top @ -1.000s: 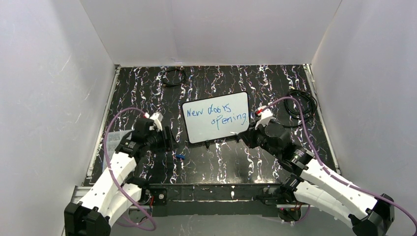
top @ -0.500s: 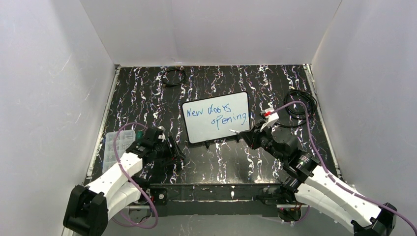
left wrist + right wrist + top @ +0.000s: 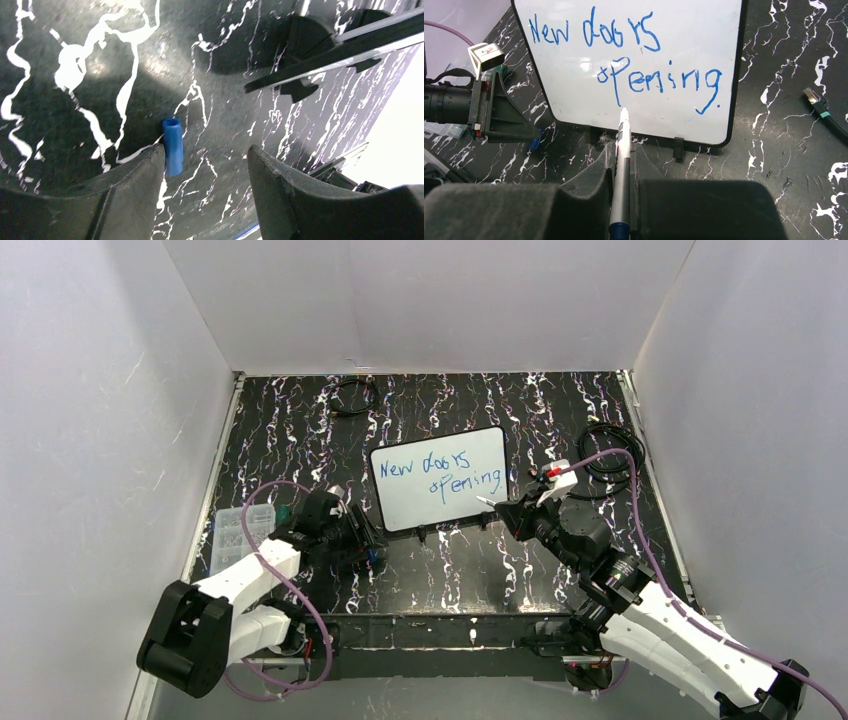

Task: Write a sentence on the whiteboard
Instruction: Close the whiteboard marker at the center of the board.

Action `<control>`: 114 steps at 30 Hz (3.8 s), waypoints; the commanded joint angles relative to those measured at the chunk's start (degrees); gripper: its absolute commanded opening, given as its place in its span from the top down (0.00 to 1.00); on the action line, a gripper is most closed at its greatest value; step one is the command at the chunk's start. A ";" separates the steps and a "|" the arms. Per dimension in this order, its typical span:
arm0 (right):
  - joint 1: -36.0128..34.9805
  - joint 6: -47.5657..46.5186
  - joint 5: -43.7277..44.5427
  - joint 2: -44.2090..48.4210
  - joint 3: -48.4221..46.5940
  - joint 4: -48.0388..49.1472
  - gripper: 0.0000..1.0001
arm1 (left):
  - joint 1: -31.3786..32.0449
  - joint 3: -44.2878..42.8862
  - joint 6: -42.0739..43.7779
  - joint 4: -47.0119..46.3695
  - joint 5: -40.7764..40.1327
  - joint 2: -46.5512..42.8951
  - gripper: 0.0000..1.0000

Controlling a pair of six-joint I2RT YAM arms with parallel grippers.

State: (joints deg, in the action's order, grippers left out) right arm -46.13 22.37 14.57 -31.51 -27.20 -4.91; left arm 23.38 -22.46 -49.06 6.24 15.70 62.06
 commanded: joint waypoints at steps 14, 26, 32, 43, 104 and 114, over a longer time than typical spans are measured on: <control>0.16 1.60 1.56 0.62 1.91 3.50 0.99 | 2.07 -7.49 16.18 11.09 -9.78 4.73 0.55; 0.16 1.85 1.67 0.77 2.88 3.81 0.99 | 8.26 -10.77 21.33 15.74 -11.56 7.33 0.56; 0.16 2.52 1.74 0.95 3.67 4.26 0.99 | 12.66 -14.15 22.47 20.03 -17.55 12.35 0.69; 0.16 2.79 2.16 1.72 3.56 3.19 0.99 | 18.79 -16.28 19.15 23.84 -21.73 18.67 0.99; 1.21 3.38 -49.81 -27.31 -11.12 -4.76 0.99 | 39.86 4.01 32.49 -8.92 -2.17 -15.67 1.00; 1.18 4.02 -51.56 -28.12 -10.22 -3.05 0.99 | 40.51 3.30 32.97 -9.01 -1.99 -14.25 1.00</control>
State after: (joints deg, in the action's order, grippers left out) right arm -45.32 26.44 -34.94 -59.44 -36.42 -11.14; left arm 63.37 -18.35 -17.19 -2.26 12.93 47.70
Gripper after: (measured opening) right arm 0.162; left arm 0.080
